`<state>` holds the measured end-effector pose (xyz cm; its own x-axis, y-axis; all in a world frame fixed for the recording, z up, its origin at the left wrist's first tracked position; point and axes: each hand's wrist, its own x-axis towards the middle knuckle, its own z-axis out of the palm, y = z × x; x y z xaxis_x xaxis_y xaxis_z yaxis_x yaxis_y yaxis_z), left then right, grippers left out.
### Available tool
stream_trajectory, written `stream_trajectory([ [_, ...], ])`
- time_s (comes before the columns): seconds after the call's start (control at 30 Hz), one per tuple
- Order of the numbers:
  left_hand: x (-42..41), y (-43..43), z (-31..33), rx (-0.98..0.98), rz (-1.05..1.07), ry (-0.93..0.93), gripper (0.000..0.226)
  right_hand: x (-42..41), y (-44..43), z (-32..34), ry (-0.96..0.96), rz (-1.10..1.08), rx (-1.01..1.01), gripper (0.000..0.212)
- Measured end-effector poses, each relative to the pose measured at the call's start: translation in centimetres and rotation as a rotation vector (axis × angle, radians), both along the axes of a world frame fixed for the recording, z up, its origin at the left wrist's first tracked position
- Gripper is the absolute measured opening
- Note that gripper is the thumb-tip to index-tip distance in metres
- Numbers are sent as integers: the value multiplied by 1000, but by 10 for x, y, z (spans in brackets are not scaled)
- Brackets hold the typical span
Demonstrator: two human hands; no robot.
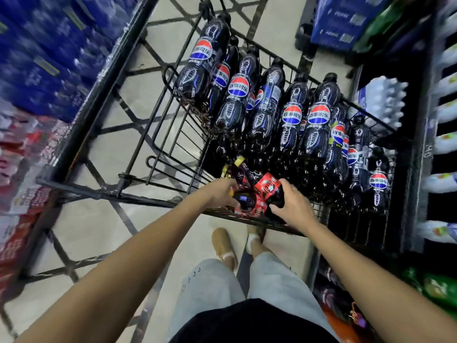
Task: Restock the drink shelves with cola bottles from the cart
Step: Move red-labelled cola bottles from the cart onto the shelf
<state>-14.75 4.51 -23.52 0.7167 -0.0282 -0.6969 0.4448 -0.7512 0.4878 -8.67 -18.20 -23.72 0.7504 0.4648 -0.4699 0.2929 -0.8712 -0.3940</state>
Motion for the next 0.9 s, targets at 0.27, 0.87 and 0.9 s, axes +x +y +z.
stream_trajectory([
  [0.27,-8,-38,22,-352,322,-326,29,-9,-25,28,-125,-140,109,66],
  [0.87,-2,-100,164,-420,735,-763,33,-63,-83,128,-33,-610,624,48],
  [0.9,-7,-108,171,-458,750,-762,28,-70,-91,134,-16,-632,655,48],
])
